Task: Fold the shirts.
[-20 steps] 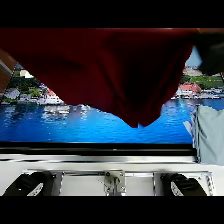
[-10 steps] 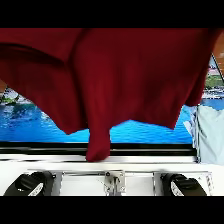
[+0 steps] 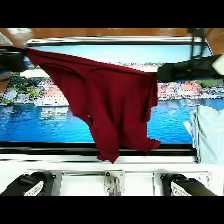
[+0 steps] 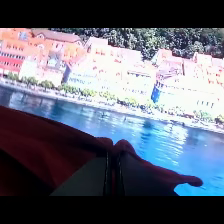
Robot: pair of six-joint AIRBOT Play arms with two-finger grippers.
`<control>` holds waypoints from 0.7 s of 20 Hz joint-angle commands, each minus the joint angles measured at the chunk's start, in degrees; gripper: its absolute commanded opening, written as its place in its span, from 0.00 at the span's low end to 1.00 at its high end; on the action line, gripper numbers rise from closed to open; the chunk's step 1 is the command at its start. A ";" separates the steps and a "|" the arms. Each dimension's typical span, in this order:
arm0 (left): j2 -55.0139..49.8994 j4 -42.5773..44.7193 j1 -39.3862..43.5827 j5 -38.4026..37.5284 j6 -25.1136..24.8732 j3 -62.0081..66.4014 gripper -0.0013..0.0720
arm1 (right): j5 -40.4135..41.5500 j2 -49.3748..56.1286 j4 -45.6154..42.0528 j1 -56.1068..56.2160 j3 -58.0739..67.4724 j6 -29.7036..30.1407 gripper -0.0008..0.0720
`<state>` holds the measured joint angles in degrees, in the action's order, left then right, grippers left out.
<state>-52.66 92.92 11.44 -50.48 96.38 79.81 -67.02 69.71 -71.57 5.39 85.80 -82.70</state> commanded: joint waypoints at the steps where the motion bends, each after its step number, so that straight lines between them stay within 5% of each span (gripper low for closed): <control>1: -12.85 -5.31 -3.87 -1.75 8.81 -0.59 0.07 | 10.34 10.75 -7.61 0.13 -1.05 -10.16 0.10; 7: -31.67 -24.41 0.59 -5.79 8.90 -0.59 0.09 | 6.21 22.47 2.51 3.80 -1.05 -11.39 0.10; 8: -33.44 -25.79 1.20 -7.30 8.92 -0.59 0.34 | 6.21 22.69 2.49 4.26 -1.05 -11.37 0.18; 9: -34.64 -26.10 1.44 -9.20 9.25 -0.57 0.80 | 6.67 22.47 2.12 4.46 -0.92 -10.95 0.50; 10: -34.97 -25.86 1.14 -11.58 9.33 -0.55 0.96 | 5.44 21.94 1.18 3.98 -0.46 -9.49 0.83; 14: -31.47 -25.20 -3.06 -28.70 -0.42 -0.85 0.95 | -11.58 16.22 -21.55 -1.97 0.72 -3.45 0.87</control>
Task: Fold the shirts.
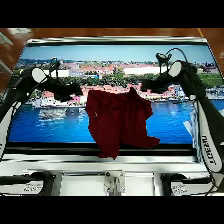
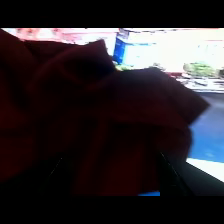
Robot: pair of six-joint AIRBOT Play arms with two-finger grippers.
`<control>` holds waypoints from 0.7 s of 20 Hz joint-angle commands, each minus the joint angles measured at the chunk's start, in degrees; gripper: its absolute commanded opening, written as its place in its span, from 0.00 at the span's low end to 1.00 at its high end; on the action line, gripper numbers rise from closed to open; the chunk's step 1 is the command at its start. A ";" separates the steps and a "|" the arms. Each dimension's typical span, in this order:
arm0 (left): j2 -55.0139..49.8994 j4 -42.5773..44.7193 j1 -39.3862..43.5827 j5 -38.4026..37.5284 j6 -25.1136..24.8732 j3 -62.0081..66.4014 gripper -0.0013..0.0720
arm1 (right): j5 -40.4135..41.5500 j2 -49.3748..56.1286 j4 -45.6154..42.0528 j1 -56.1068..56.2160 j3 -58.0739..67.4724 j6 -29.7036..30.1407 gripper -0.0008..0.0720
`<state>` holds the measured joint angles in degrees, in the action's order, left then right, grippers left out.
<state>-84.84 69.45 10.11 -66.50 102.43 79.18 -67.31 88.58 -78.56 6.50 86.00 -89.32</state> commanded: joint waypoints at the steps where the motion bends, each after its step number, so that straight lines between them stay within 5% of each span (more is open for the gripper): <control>1: 2.56 -1.73 -1.92 -15.80 -8.33 -1.55 0.95 | -16.15 -4.07 -18.51 -6.05 -0.04 3.19 0.86; 6: 14.58 -11.43 3.87 -7.34 -8.76 -25.31 0.95 | -15.47 -15.76 3.65 -24.24 -23.04 8.15 0.86; 10: 16.72 -23.19 16.65 5.33 -8.74 -41.77 0.95 | -10.88 -22.18 6.88 -29.64 -39.21 11.26 0.86; 14: 15.61 -27.98 27.19 17.66 -8.17 -43.93 0.95 | -10.58 -23.04 7.48 -29.62 -42.25 12.31 0.86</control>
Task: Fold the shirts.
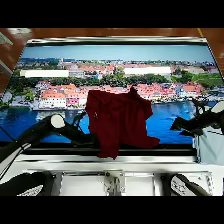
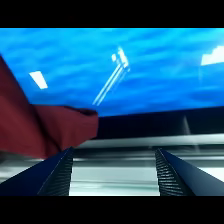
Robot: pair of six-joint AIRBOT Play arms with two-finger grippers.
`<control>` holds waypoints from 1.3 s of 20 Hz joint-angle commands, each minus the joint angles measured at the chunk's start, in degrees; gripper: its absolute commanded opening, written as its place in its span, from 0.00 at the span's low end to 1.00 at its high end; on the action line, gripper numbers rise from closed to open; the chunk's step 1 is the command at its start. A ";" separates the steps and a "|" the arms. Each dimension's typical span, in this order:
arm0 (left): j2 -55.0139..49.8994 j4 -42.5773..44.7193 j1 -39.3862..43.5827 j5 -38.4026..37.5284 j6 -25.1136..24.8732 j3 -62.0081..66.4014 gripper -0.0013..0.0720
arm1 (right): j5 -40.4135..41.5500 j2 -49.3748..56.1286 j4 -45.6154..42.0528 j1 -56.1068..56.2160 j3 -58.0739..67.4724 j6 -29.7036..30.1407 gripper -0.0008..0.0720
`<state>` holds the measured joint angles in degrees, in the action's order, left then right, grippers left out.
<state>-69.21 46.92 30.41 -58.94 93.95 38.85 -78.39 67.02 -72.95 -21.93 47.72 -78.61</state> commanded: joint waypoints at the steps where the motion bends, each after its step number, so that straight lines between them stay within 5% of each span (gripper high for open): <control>1: -0.44 -5.53 8.11 12.94 1.70 -3.61 0.94 | 0.66 -1.49 1.99 -1.18 -4.00 1.60 0.86; 6: -4.11 -8.02 9.62 19.17 4.28 -3.58 0.86 | 0.90 -1.49 2.60 -1.16 -4.00 1.53 0.86; 8: -5.29 -7.93 9.49 19.39 3.67 -3.61 0.18 | 1.25 -1.49 3.67 -1.16 -4.35 1.51 0.87; 9: -5.25 -7.93 9.31 19.56 2.54 -3.58 0.10 | 1.75 -1.46 4.61 -0.98 -5.07 1.57 0.89; 24: 3.69 -5.11 7.32 18.01 -0.48 -3.15 0.07 | 14.01 11.37 14.60 25.75 -9.46 1.92 0.89; 25: 3.78 -4.94 7.08 18.01 -0.48 -2.95 0.07 | 14.36 11.78 14.60 26.69 -9.46 1.09 0.84; 26: 3.91 -4.37 6.64 17.92 -0.48 -2.69 0.07 | 14.38 11.80 14.62 27.10 -9.46 1.05 0.49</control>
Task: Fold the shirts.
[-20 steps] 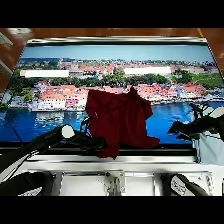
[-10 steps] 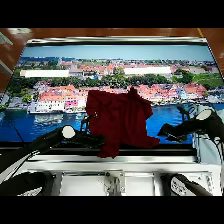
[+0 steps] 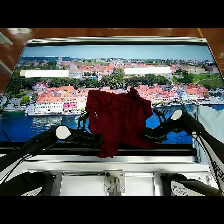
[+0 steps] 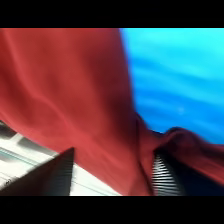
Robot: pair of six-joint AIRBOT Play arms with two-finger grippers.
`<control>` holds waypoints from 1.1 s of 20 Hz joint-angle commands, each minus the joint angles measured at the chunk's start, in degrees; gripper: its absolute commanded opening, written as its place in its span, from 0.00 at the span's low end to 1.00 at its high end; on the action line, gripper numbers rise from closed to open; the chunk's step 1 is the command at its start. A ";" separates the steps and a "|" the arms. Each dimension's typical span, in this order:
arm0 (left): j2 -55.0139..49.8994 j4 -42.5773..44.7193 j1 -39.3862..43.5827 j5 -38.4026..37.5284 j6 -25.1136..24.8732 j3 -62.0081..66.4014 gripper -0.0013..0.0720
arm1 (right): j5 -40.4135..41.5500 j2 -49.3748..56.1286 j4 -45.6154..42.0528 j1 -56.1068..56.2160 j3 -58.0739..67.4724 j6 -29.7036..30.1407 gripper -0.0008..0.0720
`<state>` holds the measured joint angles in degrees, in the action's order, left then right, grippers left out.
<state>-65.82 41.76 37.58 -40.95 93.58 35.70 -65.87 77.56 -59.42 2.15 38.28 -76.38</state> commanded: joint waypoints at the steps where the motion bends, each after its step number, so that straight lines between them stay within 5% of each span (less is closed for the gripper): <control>1: 0.92 2.25 -1.33 -0.11 -0.11 0.85 0.07 | 1.64 1.20 1.16 3.04 0.24 -1.73 0.12; 4: 4.52 11.63 -6.27 -4.55 1.27 3.82 0.07 | 0.59 -1.64 0.83 2.56 3.58 -1.11 0.10; 7: 12.55 25.40 -14.49 -17.07 2.27 13.33 0.07 | 0.57 -10.82 0.59 1.44 13.29 1.75 0.10; 10: 23.78 34.23 -21.90 -18.95 2.27 28.46 0.07 | 2.38 -22.10 0.33 -1.46 28.41 4.22 0.10; 16: 35.82 34.97 -31.54 -12.63 4.66 57.24 0.07 | 10.64 -33.77 -2.36 -5.55 56.87 -5.27 0.10; 22: 38.99 37.90 -31.50 -18.58 4.63 64.02 0.07 | 6.69 -35.71 -4.92 -5.55 67.67 -8.85 0.10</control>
<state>-28.51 76.84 6.66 -56.64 98.04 96.66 -56.88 43.00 -62.04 -3.20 101.10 -81.89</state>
